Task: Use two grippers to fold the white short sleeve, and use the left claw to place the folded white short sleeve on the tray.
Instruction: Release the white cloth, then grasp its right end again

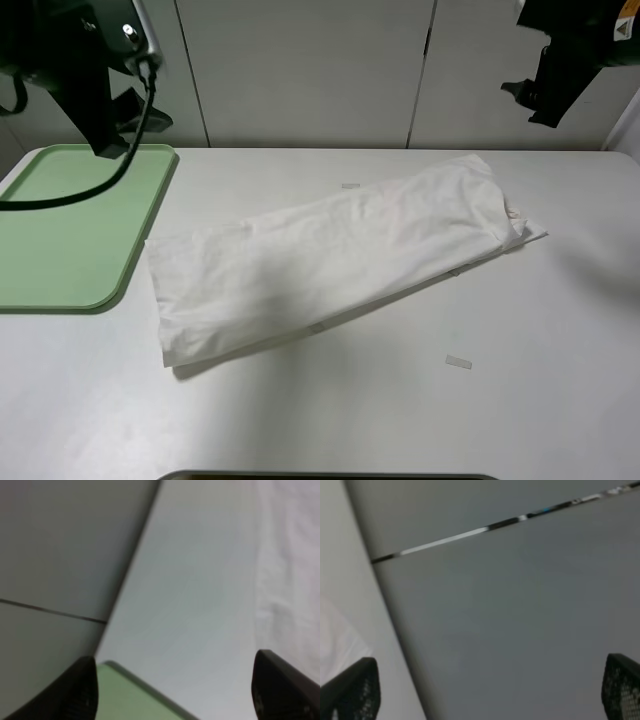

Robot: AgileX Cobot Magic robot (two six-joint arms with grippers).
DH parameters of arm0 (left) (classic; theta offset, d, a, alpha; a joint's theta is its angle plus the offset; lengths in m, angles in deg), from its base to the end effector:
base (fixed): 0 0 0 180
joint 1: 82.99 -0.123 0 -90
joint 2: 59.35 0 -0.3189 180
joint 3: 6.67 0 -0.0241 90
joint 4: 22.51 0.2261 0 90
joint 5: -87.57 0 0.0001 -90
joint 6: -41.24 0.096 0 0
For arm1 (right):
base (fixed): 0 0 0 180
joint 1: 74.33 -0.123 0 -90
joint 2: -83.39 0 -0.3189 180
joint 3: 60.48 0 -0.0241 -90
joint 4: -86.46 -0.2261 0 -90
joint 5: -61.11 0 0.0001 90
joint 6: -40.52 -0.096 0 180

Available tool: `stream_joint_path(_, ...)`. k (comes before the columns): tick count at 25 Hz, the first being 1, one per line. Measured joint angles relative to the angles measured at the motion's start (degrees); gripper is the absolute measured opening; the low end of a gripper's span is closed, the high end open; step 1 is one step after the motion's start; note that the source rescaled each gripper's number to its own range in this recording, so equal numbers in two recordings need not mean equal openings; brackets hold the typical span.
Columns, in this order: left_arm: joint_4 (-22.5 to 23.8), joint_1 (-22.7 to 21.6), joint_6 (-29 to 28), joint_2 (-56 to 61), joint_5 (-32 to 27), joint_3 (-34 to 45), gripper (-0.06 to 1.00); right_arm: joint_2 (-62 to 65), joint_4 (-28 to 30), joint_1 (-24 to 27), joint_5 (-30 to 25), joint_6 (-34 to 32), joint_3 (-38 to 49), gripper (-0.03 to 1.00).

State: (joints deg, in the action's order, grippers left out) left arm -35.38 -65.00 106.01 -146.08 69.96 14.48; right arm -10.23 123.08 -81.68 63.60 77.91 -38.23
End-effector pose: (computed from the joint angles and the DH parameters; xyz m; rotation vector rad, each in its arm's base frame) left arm 0.2669 -0.0935 0.3398 1.2970 1.7695 0.2674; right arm 0.3189 0.0436 0.3254 -1.3563 1.5520 -0.7147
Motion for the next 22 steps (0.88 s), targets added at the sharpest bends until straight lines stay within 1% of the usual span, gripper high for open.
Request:
stream_joint_path(2, 0.00, 0.00, -0.38, 1.69, 0.00, 0.00, 0.63, 2.17, -0.77, 0.00, 0.00, -1.79, 0.00, 0.97)
stream_joint_path(4, 0.00, 0.00, -0.94, 5.75, 0.01, 0.00, 0.63, 3.56, -1.63, 0.00, 0.06, -3.01, 0.00, 0.97)
stream_joint_path(6, 0.00, 0.00, -0.94, 6.72, 0.01, 0.00, 0.63, 4.84, -2.76, 0.00, 0.18, -3.95, 0.00, 0.97)
stream_joint_path(7, 0.00, 0.00, -1.02, 10.29, 0.01, 0.05, 0.63, 5.26, -3.29, 0.00, 0.18, -4.26, 0.00, 0.97)
stream_joint_path(10, 0.00, 0.00, -2.51, 15.16, 0.01, 0.05, 0.63, 6.89, -4.81, 0.00, 0.36, -5.18, 0.00, 0.97)
stream_joint_path(12, 0.00, 0.00, -4.38, 19.52, -0.11, 0.05, 0.63, 8.03, -7.70, 0.00, 0.70, -5.99, 0.00, 0.97)
stream_joint_path(14, 0.00, 0.00, -4.78, 21.47, -0.56, 0.05, 0.63, 8.32, -10.03, 0.00, 0.84, -6.13, 0.00, 0.97)
stream_joint_path(15, 0.00, 0.00, -4.78, 21.47, -0.56, 0.05, 0.63, 8.32, -10.03, 0.00, 0.84, -6.13, 0.00, 0.97)
stream_joint_path(16, 0.00, 0.00, -4.88, 22.46, -0.81, 0.05, 0.63, 8.52, -12.64, 0.00, 1.23, -6.17, 0.00, 0.97)
stream_joint_path(17, 0.00, 0.00, -5.05, 24.09, -1.28, 0.05, 0.64, 8.52, -13.39, 0.00, 1.43, -6.17, 0.00, 0.97)
stream_joint_path(18, 0.00, 0.00, -5.21, 28.21, -3.06, 0.05, 0.71, 8.52, -13.89, 0.00, 1.56, -6.17, 0.00, 0.97)
stream_joint_path(20, 0.00, 0.00, -5.55, 33.00, -5.36, 0.05, 0.89, 8.52, -14.21, 0.00, 1.80, -6.17, 0.00, 0.97)
stream_joint_path(22, 0.05, 0.00, -6.96, 37.70, -6.48, 0.05, 0.96, 8.52, -14.48, 0.00, 1.85, -6.17, 0.00, 0.97)
